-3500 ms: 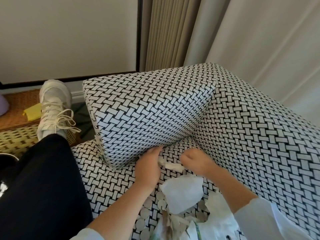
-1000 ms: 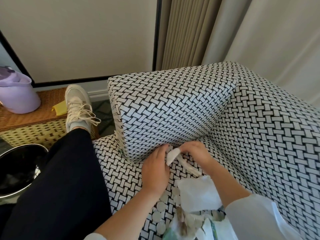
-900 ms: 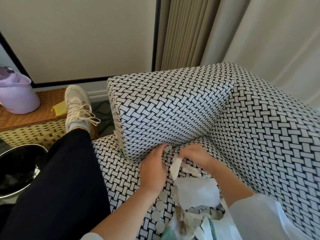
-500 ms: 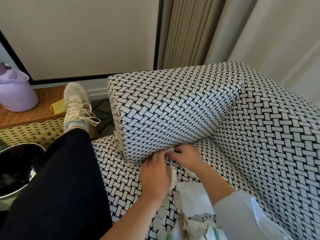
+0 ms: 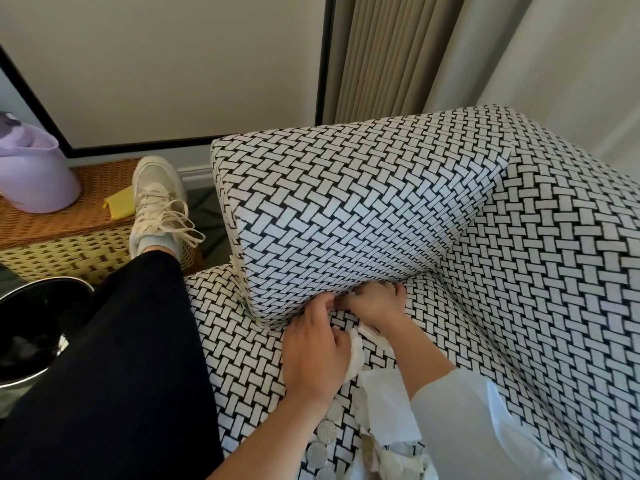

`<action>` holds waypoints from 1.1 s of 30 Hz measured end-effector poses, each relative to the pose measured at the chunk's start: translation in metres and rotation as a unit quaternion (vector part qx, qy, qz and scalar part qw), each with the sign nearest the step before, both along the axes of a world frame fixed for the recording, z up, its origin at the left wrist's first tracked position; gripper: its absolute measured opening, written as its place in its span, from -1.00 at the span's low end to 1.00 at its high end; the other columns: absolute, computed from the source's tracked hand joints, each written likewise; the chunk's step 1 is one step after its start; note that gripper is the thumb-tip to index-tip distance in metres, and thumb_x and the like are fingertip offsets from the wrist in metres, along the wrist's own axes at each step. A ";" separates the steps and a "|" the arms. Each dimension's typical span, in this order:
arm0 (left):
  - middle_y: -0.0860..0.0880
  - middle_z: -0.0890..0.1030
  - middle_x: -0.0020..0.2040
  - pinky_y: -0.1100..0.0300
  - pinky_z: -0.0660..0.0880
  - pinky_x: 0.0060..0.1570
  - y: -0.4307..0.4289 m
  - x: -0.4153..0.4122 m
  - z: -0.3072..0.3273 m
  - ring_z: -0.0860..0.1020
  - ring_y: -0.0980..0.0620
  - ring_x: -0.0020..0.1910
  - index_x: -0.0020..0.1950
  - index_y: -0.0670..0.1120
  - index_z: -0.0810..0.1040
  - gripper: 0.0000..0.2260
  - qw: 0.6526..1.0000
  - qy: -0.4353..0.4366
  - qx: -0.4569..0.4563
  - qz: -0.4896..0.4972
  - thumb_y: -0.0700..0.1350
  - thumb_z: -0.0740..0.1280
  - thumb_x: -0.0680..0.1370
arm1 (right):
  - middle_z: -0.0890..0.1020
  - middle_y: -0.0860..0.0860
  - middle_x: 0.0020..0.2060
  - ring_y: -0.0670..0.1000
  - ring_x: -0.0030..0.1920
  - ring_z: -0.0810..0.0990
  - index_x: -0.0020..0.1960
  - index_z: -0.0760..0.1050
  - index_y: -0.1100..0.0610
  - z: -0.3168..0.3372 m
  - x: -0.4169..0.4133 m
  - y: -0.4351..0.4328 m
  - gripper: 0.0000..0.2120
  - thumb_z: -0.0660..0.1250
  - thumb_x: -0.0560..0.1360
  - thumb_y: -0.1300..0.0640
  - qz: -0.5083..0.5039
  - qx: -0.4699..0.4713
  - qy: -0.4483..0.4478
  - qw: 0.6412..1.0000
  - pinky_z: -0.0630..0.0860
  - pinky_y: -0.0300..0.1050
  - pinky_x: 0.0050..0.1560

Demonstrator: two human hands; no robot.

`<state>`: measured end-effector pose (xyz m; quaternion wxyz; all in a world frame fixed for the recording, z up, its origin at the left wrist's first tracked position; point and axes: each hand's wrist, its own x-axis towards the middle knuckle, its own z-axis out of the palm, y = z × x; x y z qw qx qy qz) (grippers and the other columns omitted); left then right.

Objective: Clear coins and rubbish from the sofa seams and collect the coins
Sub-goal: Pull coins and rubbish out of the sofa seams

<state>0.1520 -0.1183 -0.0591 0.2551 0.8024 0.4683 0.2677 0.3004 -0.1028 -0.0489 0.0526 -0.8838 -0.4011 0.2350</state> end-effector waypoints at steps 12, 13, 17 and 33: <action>0.22 0.50 0.21 0.14 0.43 0.25 -0.003 -0.002 0.003 0.47 0.22 0.18 0.34 0.10 0.36 -0.56 0.999 -0.029 -0.022 -0.005 -0.14 0.32 0.48 | 0.63 -0.21 -0.39 -0.11 0.01 0.57 -0.19 0.68 -0.14 0.020 0.014 -0.018 -0.54 0.41 -0.01 -0.32 0.031 0.066 0.249 0.966 0.11 0.05 0.35; 0.23 0.52 0.15 0.13 0.45 0.22 -0.002 -0.002 0.004 0.48 0.22 0.13 0.29 0.11 0.40 -0.60 0.999 -0.044 -0.031 -0.007 -0.16 0.31 0.49 | 0.65 -0.20 -0.35 -0.10 0.06 0.55 -0.18 0.69 -0.16 0.023 0.013 -0.020 -0.59 0.41 0.01 -0.25 0.036 0.067 0.253 0.965 0.07 0.08 0.41; 0.25 0.52 -0.15 0.13 0.53 -0.05 -0.001 -0.004 0.003 0.50 0.22 -0.12 0.07 0.10 0.51 -0.75 0.993 -0.097 -0.065 0.007 -0.19 0.17 0.51 | 0.66 -0.03 -0.05 -0.07 0.23 0.45 -0.03 0.70 0.13 0.033 0.008 -0.035 -0.53 0.26 0.20 -0.08 0.038 0.087 0.249 0.964 -0.31 0.00 0.51; 0.12 0.54 0.29 0.10 0.31 0.36 0.001 0.005 -0.004 0.47 0.14 0.26 0.36 0.04 0.45 -0.55 0.990 0.097 0.069 -0.080 -0.02 0.02 0.53 | 0.66 0.03 0.08 0.08 0.12 0.59 0.16 0.63 0.09 0.036 0.019 -0.031 -0.72 0.16 0.63 0.10 0.100 0.047 0.060 0.992 0.51 -0.06 0.15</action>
